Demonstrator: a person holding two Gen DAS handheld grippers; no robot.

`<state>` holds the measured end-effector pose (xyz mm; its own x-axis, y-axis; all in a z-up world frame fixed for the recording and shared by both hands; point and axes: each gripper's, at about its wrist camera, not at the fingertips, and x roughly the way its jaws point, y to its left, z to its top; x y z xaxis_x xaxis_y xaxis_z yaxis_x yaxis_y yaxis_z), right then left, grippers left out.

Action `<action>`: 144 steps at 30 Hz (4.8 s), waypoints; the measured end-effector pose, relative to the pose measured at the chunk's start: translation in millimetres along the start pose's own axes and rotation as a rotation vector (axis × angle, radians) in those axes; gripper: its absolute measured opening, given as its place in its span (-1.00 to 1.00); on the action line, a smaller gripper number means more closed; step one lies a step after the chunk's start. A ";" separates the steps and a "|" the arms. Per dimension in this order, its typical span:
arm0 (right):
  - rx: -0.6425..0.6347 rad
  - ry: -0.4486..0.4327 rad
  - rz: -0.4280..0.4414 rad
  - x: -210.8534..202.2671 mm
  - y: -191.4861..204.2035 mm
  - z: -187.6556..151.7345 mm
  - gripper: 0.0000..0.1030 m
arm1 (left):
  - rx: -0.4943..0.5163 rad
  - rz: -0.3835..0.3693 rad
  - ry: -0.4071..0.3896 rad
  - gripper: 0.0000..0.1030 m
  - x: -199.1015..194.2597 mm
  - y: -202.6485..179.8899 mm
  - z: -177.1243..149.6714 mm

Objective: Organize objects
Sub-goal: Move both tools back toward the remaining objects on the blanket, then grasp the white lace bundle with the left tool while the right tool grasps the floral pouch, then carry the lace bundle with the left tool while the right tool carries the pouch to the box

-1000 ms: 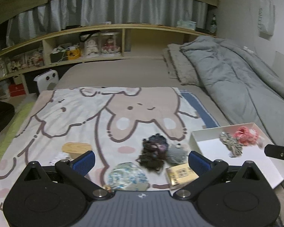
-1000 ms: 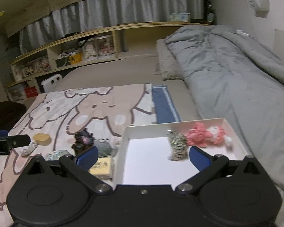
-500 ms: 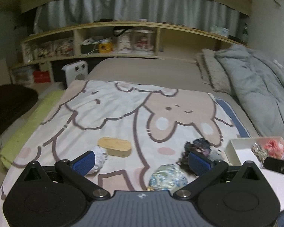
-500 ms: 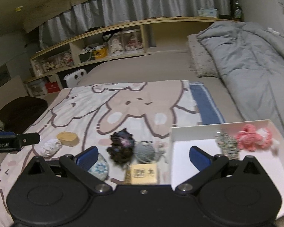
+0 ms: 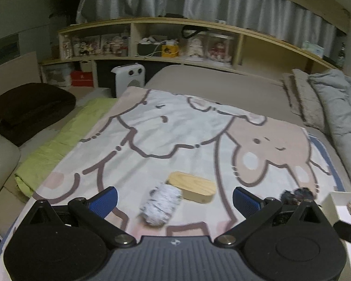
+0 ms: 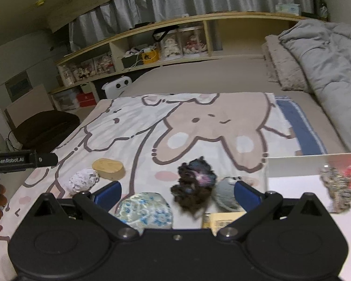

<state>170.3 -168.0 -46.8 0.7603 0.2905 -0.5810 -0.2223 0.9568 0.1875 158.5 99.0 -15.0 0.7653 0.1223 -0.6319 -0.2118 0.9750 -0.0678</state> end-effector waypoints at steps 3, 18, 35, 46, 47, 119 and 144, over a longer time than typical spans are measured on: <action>-0.033 0.006 0.025 15.6 7.6 -4.9 1.00 | -0.016 -0.011 0.034 1.00 15.3 10.3 4.6; -0.088 0.172 0.254 85.1 13.4 -37.2 1.00 | -0.041 -0.046 0.138 0.88 81.9 35.7 -0.5; -0.211 0.182 0.304 114.1 21.8 -51.7 1.00 | -0.059 -0.123 0.221 0.59 127.9 33.9 -18.0; -0.356 0.233 0.315 107.3 21.1 -49.4 1.00 | -0.022 -0.108 0.229 0.42 135.2 28.5 -22.7; -0.354 0.227 0.298 109.4 20.8 -49.7 1.00 | -0.021 -0.103 0.228 0.38 135.4 28.6 -22.9; 0.061 -0.044 -0.249 -38.4 -127.3 30.4 0.61 | 0.000 -0.461 -0.022 -0.21 -9.5 -167.3 2.0; 0.257 0.162 -0.313 43.9 -217.4 -14.9 0.61 | -0.111 -0.546 0.141 -0.21 49.4 -269.8 -50.0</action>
<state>242.9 -363.1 -124.8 0.6568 0.0051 -0.7541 0.1783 0.9706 0.1618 223.0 -167.2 -66.6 0.6947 -0.4269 -0.5789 0.1227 0.8634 -0.4894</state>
